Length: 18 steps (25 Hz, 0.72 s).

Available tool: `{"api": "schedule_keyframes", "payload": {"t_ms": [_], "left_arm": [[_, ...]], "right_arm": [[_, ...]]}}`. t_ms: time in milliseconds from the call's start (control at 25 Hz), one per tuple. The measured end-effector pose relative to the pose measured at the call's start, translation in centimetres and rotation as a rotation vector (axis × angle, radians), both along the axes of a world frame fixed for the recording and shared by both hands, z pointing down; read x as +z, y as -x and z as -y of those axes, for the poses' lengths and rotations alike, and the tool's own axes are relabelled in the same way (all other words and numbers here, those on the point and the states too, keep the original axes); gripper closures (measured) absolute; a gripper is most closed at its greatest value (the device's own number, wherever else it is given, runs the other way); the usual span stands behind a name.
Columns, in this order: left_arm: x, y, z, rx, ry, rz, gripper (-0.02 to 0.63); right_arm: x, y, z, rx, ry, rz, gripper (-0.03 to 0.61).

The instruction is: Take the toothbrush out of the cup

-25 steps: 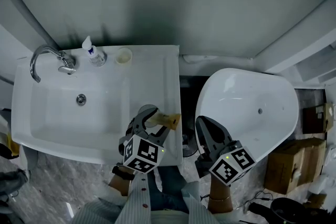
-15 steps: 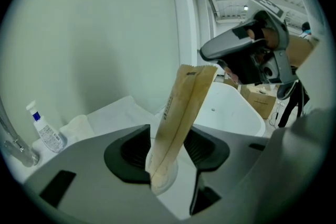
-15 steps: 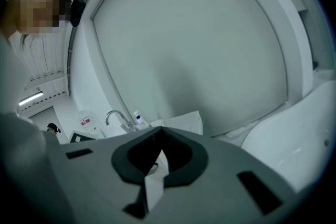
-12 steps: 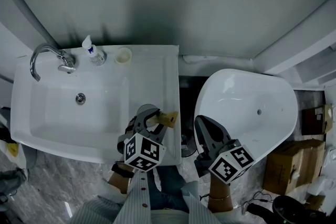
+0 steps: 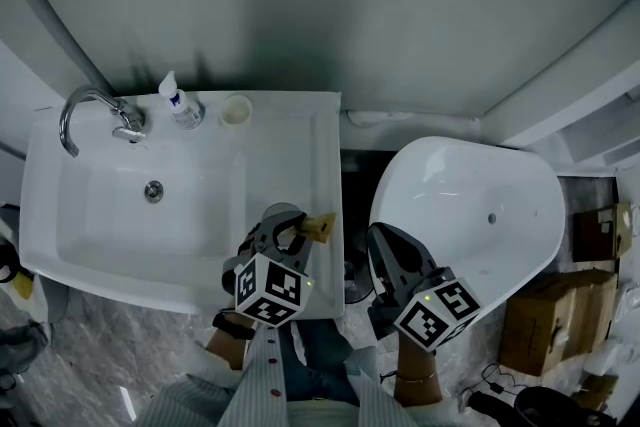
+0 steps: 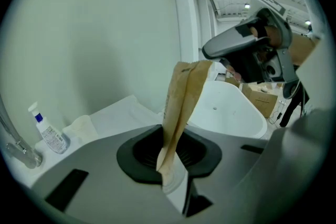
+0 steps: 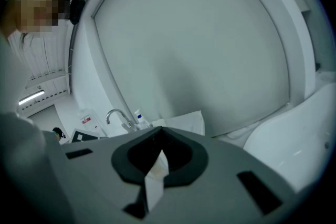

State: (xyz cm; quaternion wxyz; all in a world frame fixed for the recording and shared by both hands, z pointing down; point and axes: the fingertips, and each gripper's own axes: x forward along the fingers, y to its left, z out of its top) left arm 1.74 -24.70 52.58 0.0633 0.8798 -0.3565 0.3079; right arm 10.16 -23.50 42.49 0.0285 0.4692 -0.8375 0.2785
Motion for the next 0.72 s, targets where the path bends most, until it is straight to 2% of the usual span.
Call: {"api": "schedule_keyframes", "payload": {"t_ms": [200, 720], "left_arm": [[-0.4, 0.4, 0.3, -0.013, -0.007, -0.016, 0.561], [-2.9, 1.8, 0.5, -0.054, -0.04, -0.096, 0.57]], "right_arm": [[0.0, 0.7, 0.1, -0.017, 0.002, 0.0, 0.566], [-0.4, 3.3, 0.4, -0.08, -0.011, -0.005, 0.567]]}}
